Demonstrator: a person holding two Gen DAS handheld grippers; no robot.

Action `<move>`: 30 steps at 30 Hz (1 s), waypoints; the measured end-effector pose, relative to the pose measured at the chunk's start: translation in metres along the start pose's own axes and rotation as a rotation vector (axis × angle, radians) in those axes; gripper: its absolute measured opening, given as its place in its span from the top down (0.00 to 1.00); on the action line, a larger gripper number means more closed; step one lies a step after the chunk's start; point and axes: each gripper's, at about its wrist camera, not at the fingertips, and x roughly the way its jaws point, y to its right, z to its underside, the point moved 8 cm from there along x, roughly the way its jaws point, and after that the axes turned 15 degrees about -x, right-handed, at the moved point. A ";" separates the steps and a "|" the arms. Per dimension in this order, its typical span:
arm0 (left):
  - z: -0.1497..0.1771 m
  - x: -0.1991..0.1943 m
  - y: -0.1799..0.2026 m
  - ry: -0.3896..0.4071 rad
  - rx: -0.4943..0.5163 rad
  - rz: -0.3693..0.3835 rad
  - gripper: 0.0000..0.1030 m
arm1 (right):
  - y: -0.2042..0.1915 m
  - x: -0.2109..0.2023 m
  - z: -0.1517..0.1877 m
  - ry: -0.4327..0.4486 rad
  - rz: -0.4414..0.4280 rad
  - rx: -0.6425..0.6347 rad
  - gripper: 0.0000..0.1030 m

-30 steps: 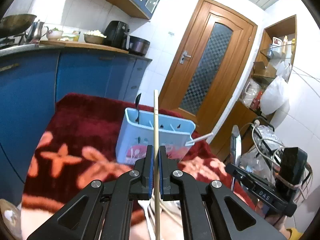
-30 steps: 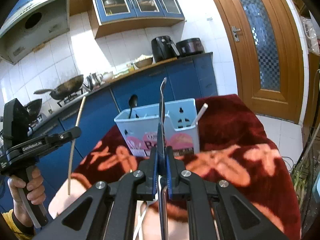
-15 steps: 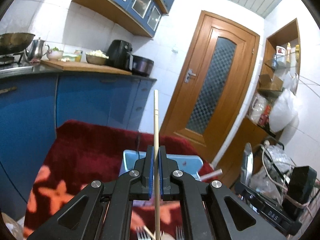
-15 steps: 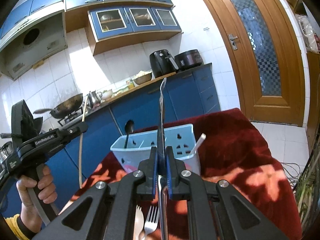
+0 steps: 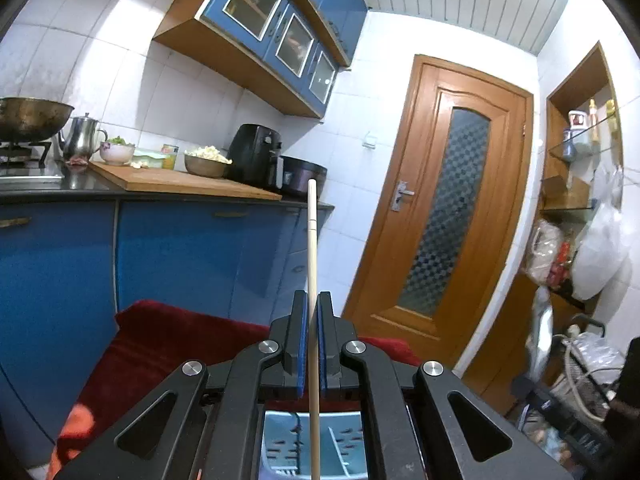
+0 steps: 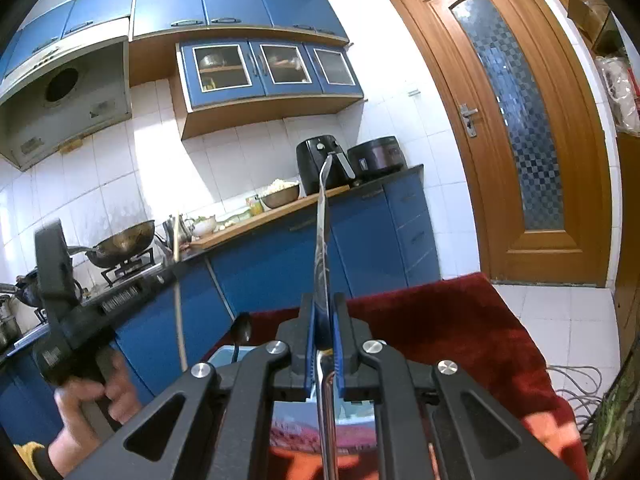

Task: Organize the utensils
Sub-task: 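Lift and carry the chopstick and knife over the blue caddy with both tools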

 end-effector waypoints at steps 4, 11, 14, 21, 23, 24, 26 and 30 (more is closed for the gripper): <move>0.006 0.016 -0.009 0.012 0.013 -0.022 0.96 | 0.002 0.013 -0.009 0.032 0.009 -0.016 0.91; 0.005 0.030 -0.018 0.054 -0.008 -0.025 0.96 | 0.007 0.040 -0.012 0.055 0.038 -0.042 0.91; 0.003 0.037 -0.019 0.065 -0.021 -0.022 0.96 | 0.010 0.051 -0.008 0.051 0.045 -0.039 0.91; 0.026 0.042 -0.023 0.096 0.046 -0.064 0.96 | 0.008 0.065 0.007 0.000 0.062 -0.092 0.91; 0.033 0.042 -0.026 0.084 0.056 -0.069 0.96 | 0.005 0.064 0.011 -0.012 0.056 -0.109 0.91; 0.037 0.042 -0.027 0.075 0.059 -0.068 0.96 | 0.003 0.064 0.012 -0.018 0.053 -0.116 0.91; 0.043 0.040 -0.027 0.059 0.067 -0.064 0.96 | -0.002 0.063 0.015 -0.035 0.036 -0.133 0.91; 0.053 0.035 -0.031 0.010 0.066 -0.058 0.93 | -0.006 0.060 0.014 -0.039 0.010 -0.128 0.90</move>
